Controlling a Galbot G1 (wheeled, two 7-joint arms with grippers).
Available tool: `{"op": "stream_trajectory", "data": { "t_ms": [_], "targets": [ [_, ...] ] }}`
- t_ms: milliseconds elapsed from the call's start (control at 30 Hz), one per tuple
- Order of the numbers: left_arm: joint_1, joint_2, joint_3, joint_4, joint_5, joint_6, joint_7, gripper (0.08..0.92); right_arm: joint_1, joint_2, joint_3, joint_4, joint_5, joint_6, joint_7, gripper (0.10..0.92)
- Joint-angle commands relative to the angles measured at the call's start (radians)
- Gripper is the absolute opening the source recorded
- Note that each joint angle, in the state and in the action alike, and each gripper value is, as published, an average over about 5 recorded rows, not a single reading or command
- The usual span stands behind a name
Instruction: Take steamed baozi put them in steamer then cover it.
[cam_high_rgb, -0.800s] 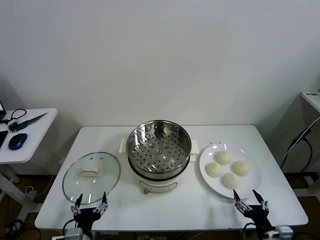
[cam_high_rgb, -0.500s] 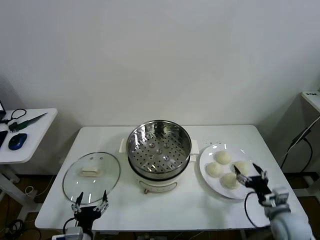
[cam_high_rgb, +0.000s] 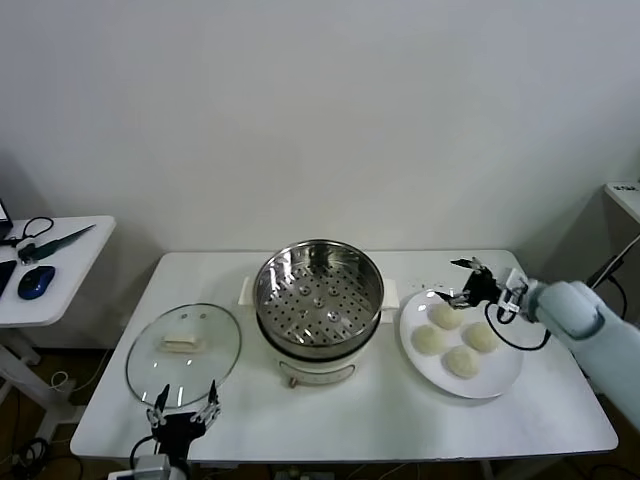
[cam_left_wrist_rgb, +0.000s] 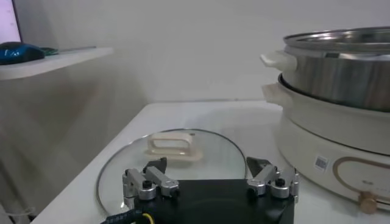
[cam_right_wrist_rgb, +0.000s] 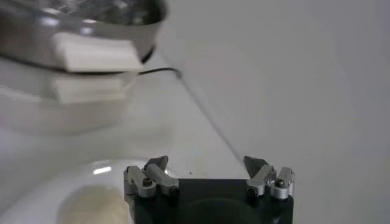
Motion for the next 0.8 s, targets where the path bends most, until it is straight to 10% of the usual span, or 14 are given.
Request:
{"op": "stream_trajectory", "data": {
  "t_ms": [33,800],
  "targets": [
    [0.005,-0.006,0.008,0.009,0.010,-0.010,-0.003,0.823,0.716,0.013,-0.779,-0.254,-0.072,0.167,-0.433,0.823],
    [0.009,0.008,0.007,0.045,0.003,-0.034,-0.015,0.823,0.371,0.307,-0.603,-0.455,-0.082,-0.033,-0.231,0.823]
  ]
}}
